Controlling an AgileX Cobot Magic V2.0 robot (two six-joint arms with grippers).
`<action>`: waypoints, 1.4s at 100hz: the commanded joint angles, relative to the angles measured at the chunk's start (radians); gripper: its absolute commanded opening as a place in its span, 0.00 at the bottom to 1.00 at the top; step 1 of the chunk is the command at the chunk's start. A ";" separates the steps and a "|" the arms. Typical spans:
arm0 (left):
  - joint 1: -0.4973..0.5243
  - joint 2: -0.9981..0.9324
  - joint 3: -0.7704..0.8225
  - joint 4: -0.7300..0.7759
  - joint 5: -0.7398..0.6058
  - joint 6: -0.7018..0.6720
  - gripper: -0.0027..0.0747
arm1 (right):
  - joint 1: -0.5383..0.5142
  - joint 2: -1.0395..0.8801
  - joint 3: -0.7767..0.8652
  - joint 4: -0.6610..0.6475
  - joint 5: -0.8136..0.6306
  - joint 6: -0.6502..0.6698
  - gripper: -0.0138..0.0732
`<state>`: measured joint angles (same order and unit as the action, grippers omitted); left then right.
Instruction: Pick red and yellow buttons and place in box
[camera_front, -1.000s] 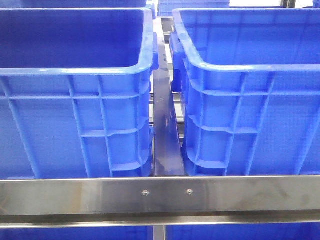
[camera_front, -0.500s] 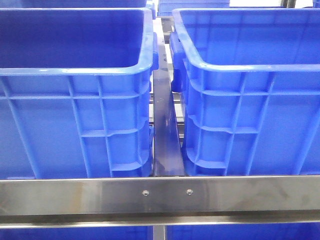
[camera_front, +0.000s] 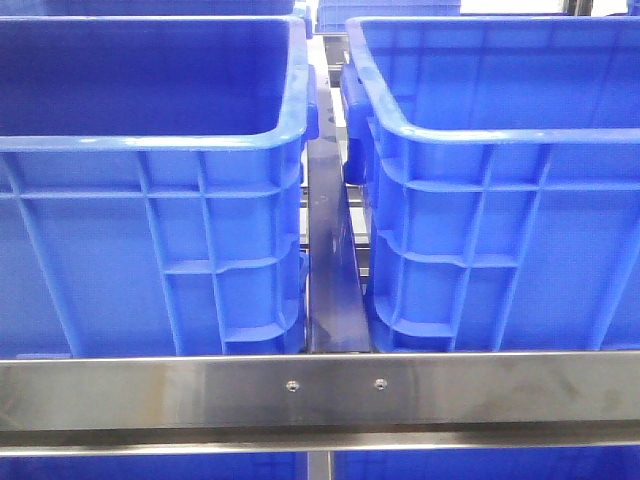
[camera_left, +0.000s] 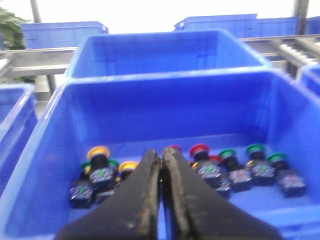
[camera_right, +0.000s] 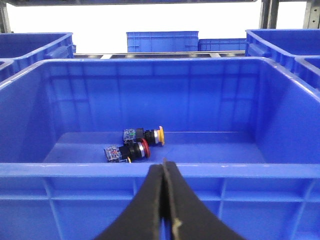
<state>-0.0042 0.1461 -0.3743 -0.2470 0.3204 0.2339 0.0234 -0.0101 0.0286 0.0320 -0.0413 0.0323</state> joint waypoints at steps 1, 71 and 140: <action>-0.008 -0.038 0.042 0.099 -0.119 -0.102 0.01 | 0.002 -0.022 -0.001 -0.009 -0.085 0.001 0.08; -0.008 -0.183 0.381 0.387 -0.342 -0.383 0.01 | 0.002 -0.022 -0.001 -0.009 -0.085 0.001 0.08; -0.008 -0.183 0.381 0.401 -0.425 -0.383 0.01 | 0.002 -0.022 -0.001 -0.009 -0.085 0.001 0.08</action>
<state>-0.0060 -0.0045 0.0005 0.1532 -0.0118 -0.1416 0.0234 -0.0101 0.0286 0.0320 -0.0413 0.0323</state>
